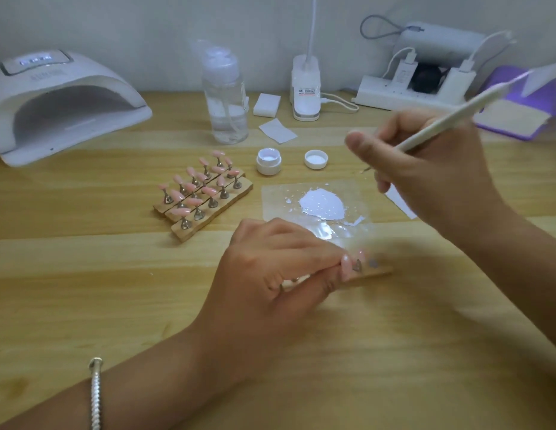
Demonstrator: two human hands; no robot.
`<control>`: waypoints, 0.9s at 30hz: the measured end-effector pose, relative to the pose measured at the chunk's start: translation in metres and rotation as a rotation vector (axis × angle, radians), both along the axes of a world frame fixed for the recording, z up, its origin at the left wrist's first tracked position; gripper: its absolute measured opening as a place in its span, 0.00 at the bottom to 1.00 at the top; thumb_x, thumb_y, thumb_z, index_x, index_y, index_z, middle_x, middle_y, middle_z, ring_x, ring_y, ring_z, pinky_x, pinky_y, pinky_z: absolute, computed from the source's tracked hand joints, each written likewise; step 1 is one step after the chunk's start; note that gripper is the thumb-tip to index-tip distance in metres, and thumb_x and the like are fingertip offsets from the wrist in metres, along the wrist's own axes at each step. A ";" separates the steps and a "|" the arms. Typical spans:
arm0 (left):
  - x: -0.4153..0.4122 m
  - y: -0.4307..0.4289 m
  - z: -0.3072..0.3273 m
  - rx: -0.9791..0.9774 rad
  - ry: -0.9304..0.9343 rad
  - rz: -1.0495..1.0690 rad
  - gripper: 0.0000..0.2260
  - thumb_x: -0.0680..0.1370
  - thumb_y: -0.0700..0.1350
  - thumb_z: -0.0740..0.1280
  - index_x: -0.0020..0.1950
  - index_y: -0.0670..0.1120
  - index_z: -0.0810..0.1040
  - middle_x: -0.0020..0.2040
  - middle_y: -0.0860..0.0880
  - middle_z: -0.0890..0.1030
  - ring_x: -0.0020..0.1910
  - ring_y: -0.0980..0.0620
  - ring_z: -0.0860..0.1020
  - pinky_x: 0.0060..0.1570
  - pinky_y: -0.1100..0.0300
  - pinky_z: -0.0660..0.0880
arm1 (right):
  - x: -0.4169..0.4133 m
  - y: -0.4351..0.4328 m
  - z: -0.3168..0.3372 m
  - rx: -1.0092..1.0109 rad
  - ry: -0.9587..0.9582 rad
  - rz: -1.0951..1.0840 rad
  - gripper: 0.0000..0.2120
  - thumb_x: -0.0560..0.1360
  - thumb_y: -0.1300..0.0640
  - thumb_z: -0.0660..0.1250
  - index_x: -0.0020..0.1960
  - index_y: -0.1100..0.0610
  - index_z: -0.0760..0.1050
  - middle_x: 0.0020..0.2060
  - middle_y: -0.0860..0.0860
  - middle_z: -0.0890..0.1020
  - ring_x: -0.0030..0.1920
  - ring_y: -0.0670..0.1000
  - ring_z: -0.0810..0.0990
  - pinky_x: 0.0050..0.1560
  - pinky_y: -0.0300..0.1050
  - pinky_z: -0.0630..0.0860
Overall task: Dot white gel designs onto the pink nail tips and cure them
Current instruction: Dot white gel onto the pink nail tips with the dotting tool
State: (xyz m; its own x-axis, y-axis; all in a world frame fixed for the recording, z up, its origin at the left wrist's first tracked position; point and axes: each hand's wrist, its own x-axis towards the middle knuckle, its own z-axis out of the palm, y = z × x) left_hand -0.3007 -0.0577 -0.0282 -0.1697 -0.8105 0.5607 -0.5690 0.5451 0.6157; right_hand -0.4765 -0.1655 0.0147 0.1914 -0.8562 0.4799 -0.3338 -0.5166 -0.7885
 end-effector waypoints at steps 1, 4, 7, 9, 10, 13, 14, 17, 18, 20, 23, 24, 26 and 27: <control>-0.001 0.000 0.000 -0.017 -0.007 -0.009 0.06 0.78 0.48 0.70 0.46 0.52 0.86 0.44 0.61 0.85 0.48 0.59 0.81 0.52 0.49 0.70 | 0.001 -0.007 -0.003 0.012 0.072 -0.003 0.20 0.74 0.46 0.73 0.34 0.60 0.74 0.22 0.51 0.77 0.22 0.43 0.73 0.29 0.34 0.69; 0.000 0.000 -0.002 -0.029 0.001 -0.015 0.05 0.77 0.48 0.70 0.46 0.52 0.86 0.46 0.63 0.84 0.48 0.60 0.80 0.51 0.50 0.70 | 0.010 -0.023 -0.012 0.038 0.216 0.011 0.23 0.79 0.45 0.67 0.34 0.63 0.76 0.22 0.47 0.77 0.23 0.42 0.74 0.29 0.30 0.67; 0.001 -0.001 -0.002 -0.028 -0.011 -0.014 0.06 0.77 0.49 0.70 0.47 0.52 0.86 0.46 0.63 0.84 0.48 0.60 0.80 0.52 0.52 0.70 | 0.017 -0.032 -0.022 0.044 0.299 0.030 0.23 0.81 0.49 0.65 0.34 0.65 0.75 0.25 0.46 0.79 0.27 0.44 0.77 0.32 0.43 0.73; 0.001 -0.001 -0.002 -0.026 -0.023 -0.013 0.06 0.77 0.49 0.69 0.47 0.53 0.86 0.46 0.63 0.84 0.48 0.60 0.80 0.51 0.54 0.69 | 0.022 -0.033 -0.027 0.084 0.405 0.032 0.23 0.80 0.49 0.65 0.34 0.65 0.73 0.29 0.54 0.80 0.32 0.54 0.78 0.37 0.51 0.75; 0.001 -0.001 -0.001 -0.021 -0.023 -0.009 0.06 0.77 0.49 0.69 0.47 0.54 0.86 0.46 0.63 0.84 0.48 0.61 0.80 0.51 0.54 0.69 | 0.023 -0.033 -0.027 0.096 0.428 0.027 0.22 0.80 0.50 0.64 0.35 0.65 0.73 0.31 0.57 0.80 0.34 0.57 0.78 0.38 0.52 0.75; 0.001 -0.001 0.000 -0.001 -0.010 0.011 0.06 0.77 0.49 0.69 0.46 0.52 0.86 0.43 0.61 0.85 0.46 0.59 0.80 0.50 0.54 0.69 | 0.022 -0.029 -0.016 0.017 0.315 0.013 0.22 0.81 0.52 0.64 0.37 0.69 0.74 0.26 0.51 0.78 0.28 0.51 0.77 0.31 0.48 0.73; 0.001 0.000 0.000 0.000 -0.009 0.017 0.06 0.77 0.49 0.69 0.46 0.52 0.86 0.42 0.59 0.85 0.45 0.58 0.80 0.50 0.54 0.70 | 0.021 -0.025 -0.011 -0.011 0.211 0.013 0.22 0.81 0.53 0.65 0.37 0.69 0.75 0.24 0.48 0.77 0.24 0.47 0.76 0.29 0.43 0.71; 0.000 0.001 0.002 0.006 -0.002 0.026 0.07 0.77 0.50 0.69 0.45 0.51 0.86 0.41 0.58 0.84 0.42 0.55 0.80 0.49 0.53 0.70 | 0.020 0.000 -0.002 -0.030 -0.129 0.026 0.19 0.79 0.53 0.68 0.34 0.62 0.74 0.22 0.48 0.75 0.22 0.46 0.72 0.26 0.37 0.68; 0.000 0.001 0.003 0.017 0.008 0.029 0.07 0.77 0.50 0.69 0.45 0.51 0.86 0.41 0.58 0.84 0.42 0.55 0.80 0.49 0.53 0.71 | 0.021 0.011 -0.002 -0.023 -0.215 0.033 0.18 0.78 0.54 0.69 0.32 0.59 0.72 0.22 0.48 0.74 0.21 0.47 0.71 0.25 0.38 0.67; 0.001 0.001 0.003 0.054 0.040 0.030 0.05 0.77 0.49 0.70 0.45 0.51 0.86 0.42 0.59 0.84 0.42 0.56 0.80 0.51 0.52 0.71 | 0.024 0.035 -0.008 0.005 -0.334 0.039 0.19 0.78 0.55 0.69 0.31 0.55 0.67 0.21 0.46 0.72 0.21 0.48 0.70 0.25 0.37 0.66; 0.002 0.000 0.004 0.100 0.105 0.032 0.03 0.75 0.47 0.72 0.45 0.50 0.86 0.41 0.60 0.84 0.42 0.56 0.81 0.53 0.51 0.70 | 0.027 0.061 -0.015 0.021 -0.446 0.059 0.20 0.77 0.54 0.68 0.30 0.56 0.64 0.20 0.44 0.72 0.18 0.50 0.70 0.23 0.35 0.66; 0.002 0.000 0.004 0.107 0.115 0.030 0.04 0.75 0.47 0.72 0.45 0.50 0.86 0.41 0.61 0.84 0.42 0.55 0.81 0.53 0.50 0.70 | 0.028 0.065 -0.015 0.019 -0.471 0.077 0.20 0.77 0.54 0.67 0.30 0.57 0.64 0.20 0.44 0.72 0.18 0.49 0.71 0.23 0.34 0.66; 0.002 0.000 0.005 0.113 0.115 0.024 0.05 0.76 0.47 0.71 0.44 0.50 0.87 0.41 0.60 0.84 0.44 0.54 0.82 0.54 0.50 0.70 | 0.029 0.070 -0.015 -0.004 -0.481 0.104 0.20 0.77 0.55 0.67 0.30 0.57 0.64 0.20 0.43 0.72 0.17 0.48 0.72 0.23 0.34 0.66; 0.002 0.000 0.005 0.114 0.114 0.020 0.05 0.76 0.48 0.71 0.44 0.50 0.87 0.40 0.60 0.84 0.44 0.54 0.82 0.54 0.49 0.70 | 0.030 0.071 -0.015 -0.023 -0.466 0.108 0.20 0.77 0.55 0.67 0.30 0.57 0.64 0.20 0.44 0.72 0.18 0.48 0.73 0.23 0.34 0.66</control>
